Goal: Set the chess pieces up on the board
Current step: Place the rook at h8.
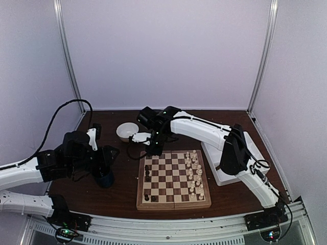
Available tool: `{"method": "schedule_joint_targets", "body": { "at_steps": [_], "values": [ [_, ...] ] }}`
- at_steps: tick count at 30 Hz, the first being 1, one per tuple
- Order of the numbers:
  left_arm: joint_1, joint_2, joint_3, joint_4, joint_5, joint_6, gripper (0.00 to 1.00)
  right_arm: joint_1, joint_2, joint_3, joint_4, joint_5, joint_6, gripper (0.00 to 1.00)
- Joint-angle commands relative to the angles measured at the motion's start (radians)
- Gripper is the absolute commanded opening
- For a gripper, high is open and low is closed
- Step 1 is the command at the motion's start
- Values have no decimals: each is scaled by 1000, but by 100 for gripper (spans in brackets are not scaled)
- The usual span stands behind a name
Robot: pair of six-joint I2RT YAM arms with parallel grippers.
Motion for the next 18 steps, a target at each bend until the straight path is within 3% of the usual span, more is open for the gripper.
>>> {"method": "schedule_joint_targets", "body": {
  "at_steps": [1, 9, 18],
  "values": [
    [4, 5, -2, 41, -9, -1, 53, 8, 20, 20, -14, 15, -9, 9],
    [5, 5, -7, 39, -12, 0, 53, 11, 27, 23, -14, 4, -12, 12],
    [4, 18, -7, 44, -12, 5, 54, 14, 26, 25, -9, 9, -12, 27]
  ]
}}
